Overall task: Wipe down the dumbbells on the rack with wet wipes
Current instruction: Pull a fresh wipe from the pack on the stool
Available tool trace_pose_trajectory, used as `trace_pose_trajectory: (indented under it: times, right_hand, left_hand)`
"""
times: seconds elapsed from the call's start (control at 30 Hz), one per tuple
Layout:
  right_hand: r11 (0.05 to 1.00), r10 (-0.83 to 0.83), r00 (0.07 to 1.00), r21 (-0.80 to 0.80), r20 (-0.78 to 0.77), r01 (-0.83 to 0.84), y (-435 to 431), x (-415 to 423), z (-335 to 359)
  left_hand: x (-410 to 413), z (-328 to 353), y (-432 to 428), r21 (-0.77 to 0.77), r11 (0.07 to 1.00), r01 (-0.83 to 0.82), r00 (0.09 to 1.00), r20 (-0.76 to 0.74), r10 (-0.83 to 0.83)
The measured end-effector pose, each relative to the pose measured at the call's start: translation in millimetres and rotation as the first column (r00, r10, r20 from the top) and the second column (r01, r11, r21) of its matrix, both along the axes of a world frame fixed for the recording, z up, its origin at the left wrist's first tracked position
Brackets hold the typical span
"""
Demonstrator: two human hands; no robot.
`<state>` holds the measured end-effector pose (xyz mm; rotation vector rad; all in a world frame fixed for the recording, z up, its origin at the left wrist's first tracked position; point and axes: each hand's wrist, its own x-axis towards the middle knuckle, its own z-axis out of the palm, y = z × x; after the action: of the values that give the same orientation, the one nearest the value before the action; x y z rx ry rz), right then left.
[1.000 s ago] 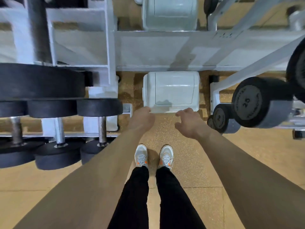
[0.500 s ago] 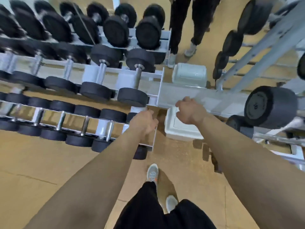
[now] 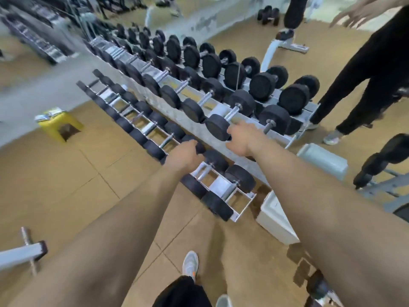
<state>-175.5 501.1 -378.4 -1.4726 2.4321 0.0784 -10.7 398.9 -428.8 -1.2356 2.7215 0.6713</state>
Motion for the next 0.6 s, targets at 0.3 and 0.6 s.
trace_pose_trajectory:
  times: [0.3, 0.6]
  right_hand:
    - [0.968, 0.247, 0.969, -0.04, -0.024, -0.248, -148, 127, 34]
    - [0.885, 0.454, 0.891, -0.102, -0.023, -0.454, -326, 257, 57]
  left_hand:
    - [156, 28, -106, 0.0, 0.922, -0.386, 0.922, -0.036, 0.386]
    - [288, 49, -245, -0.072, 0.83, -0.552, 0.833, -0.073, 0.548]
